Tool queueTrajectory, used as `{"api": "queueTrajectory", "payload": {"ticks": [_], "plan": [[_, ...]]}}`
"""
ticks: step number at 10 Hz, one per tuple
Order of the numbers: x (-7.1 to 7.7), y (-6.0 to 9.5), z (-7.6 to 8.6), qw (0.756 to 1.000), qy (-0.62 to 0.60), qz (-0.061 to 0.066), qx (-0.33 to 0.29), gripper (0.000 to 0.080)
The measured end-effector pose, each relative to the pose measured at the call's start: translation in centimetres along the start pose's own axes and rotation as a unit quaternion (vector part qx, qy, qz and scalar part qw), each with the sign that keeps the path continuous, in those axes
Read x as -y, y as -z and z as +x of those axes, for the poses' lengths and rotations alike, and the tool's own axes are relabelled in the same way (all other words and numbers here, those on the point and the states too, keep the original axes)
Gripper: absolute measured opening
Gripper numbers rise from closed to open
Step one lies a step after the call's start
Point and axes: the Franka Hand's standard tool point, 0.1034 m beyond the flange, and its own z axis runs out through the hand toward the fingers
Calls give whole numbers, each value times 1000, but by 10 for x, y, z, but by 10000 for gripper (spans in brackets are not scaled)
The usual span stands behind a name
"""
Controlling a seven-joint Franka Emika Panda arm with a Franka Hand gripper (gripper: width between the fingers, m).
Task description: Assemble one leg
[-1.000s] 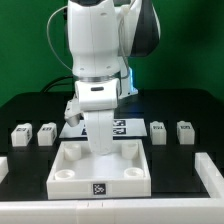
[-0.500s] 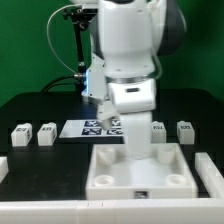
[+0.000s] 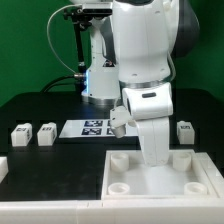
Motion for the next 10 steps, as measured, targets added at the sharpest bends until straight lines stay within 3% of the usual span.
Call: {"api": "queueTrajectory", "payload": {"ticks": [3, 4, 6, 7, 8, 10], "plan": [[1, -1, -1, 1000, -5, 0, 0, 55], [0, 0, -1, 1000, -5, 0, 0, 233], [-1, 0, -1, 1000, -5, -2, 0, 512], [-1, 1, -1, 1000, -5, -2, -1, 512], [-1, 1, -1, 1000, -5, -3, -1, 624], [-1, 1, -1, 1000, -5, -3, -1, 642]]}}
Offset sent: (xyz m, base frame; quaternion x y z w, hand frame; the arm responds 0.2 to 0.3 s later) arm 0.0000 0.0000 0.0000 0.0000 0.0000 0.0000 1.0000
